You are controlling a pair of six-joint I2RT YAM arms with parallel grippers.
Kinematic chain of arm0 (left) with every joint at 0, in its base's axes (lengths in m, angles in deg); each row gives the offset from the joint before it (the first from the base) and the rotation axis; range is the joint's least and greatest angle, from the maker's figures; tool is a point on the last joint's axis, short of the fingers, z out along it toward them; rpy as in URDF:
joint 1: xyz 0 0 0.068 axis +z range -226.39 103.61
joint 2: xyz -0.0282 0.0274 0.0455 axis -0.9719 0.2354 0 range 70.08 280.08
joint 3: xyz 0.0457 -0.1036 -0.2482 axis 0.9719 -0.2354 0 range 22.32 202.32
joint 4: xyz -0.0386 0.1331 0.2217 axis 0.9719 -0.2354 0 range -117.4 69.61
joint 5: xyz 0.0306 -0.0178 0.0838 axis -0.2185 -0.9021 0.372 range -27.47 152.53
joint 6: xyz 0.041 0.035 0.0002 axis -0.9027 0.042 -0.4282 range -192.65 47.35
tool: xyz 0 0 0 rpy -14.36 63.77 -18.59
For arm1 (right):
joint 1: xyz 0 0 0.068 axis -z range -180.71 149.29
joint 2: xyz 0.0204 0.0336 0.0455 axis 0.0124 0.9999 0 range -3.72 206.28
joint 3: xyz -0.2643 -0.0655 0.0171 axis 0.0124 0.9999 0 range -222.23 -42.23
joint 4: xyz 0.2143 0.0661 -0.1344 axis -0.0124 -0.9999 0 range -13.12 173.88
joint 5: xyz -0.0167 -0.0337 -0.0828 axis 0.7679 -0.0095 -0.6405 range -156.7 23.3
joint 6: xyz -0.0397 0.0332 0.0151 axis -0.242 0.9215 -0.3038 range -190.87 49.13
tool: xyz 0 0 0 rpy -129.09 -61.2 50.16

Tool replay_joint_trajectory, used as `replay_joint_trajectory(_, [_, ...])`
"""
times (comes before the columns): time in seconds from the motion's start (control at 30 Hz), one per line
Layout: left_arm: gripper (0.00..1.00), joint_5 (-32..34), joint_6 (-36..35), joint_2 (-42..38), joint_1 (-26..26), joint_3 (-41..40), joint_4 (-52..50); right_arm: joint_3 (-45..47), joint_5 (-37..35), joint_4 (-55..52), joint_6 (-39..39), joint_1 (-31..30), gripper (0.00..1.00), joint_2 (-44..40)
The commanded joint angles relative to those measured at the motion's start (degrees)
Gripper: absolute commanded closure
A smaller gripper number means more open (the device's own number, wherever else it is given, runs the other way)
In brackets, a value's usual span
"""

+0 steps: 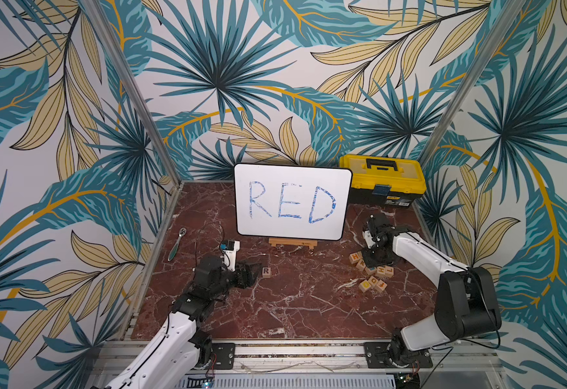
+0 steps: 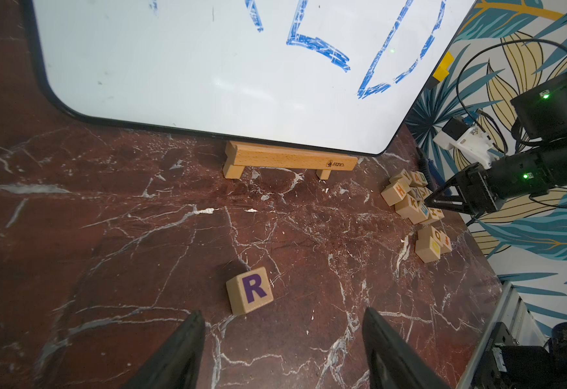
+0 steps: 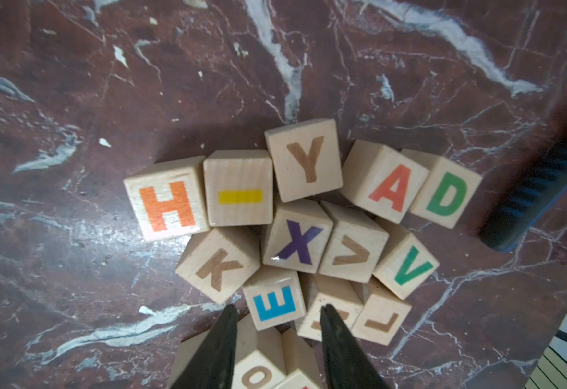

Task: Assemble the uppercase word "red" with letter blocks
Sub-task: Pick up the letter block from the center of the board.

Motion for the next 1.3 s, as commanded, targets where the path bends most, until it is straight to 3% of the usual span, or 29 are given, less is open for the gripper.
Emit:
replay_joint_trajectory(0.0, [0.26, -0.14, -0.93, -0.29, -0.17, -0.75, 1.11, 1.24, 0.88, 0.84, -0.71, 0.1, 0.57, 2.29])
replay_joint_trajectory(0.43, [0.26, -0.25, -0.93, -0.23, -0.14, -0.75, 1.06, 1.1, -0.41, 0.65, -2.06, 0.1, 0.56, 5.0])
replay_joint_trajectory(0.73, [0.26, -0.15, -1.09, 0.69, -0.18, -0.4, 1.1, 0.86, -1.65, -1.18, -2.84, 0.1, 0.57, 0.89])
replay_joint_trajectory(1.0, [0.26, -0.21, -1.19, 1.15, -0.11, -0.27, 1.05, 2.66, 2.66, 0.76, -3.4, 0.1, 0.56, -1.39])
replay_joint_trajectory(1.27, [0.26, -0.2, -1.12, 0.83, -0.12, -0.38, 1.08, 3.54, -2.93, 1.24, -5.28, 0.1, 0.57, 2.45])
